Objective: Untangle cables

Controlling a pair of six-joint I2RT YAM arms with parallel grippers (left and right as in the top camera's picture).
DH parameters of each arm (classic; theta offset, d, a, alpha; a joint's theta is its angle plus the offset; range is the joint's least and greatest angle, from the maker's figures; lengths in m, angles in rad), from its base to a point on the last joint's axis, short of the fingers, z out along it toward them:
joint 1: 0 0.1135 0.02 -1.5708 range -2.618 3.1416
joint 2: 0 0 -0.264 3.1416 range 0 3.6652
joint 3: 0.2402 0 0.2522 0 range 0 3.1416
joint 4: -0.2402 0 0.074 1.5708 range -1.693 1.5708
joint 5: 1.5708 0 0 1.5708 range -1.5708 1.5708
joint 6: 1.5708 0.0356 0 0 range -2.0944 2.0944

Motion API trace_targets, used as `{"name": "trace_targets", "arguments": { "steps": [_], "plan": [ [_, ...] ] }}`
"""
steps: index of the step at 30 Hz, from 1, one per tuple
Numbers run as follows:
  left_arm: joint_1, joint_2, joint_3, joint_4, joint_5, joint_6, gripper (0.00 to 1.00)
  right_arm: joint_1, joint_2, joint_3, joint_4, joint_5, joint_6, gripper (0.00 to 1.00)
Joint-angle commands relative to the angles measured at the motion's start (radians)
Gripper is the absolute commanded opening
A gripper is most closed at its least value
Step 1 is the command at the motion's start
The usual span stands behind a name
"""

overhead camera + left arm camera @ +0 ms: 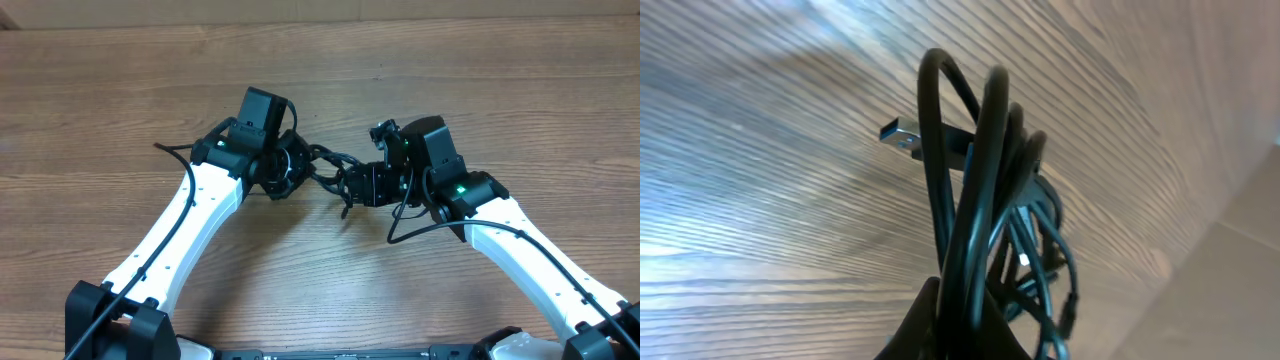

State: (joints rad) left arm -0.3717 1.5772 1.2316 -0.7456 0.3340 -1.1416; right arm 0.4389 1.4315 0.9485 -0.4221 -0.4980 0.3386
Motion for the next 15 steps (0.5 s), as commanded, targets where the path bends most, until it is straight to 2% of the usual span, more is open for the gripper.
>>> {"name": "trace_targets", "arguments": {
  "steps": [1, 11, 15],
  "plan": [
    [-0.002, -0.016, 0.024, -0.019, -0.116, 0.02, 0.04, -0.003, -0.006, 0.018, 0.018, 0.011, 0.042, 0.04],
    [-0.002, -0.016, 0.024, -0.074, -0.197, 0.021, 0.04, -0.003, -0.006, 0.018, -0.021, 0.102, 0.066, 0.04],
    [-0.002, -0.016, 0.024, -0.074, -0.196, 0.074, 0.04, -0.003, -0.006, 0.018, -0.043, 0.15, 0.096, 0.04]
  ]
}}
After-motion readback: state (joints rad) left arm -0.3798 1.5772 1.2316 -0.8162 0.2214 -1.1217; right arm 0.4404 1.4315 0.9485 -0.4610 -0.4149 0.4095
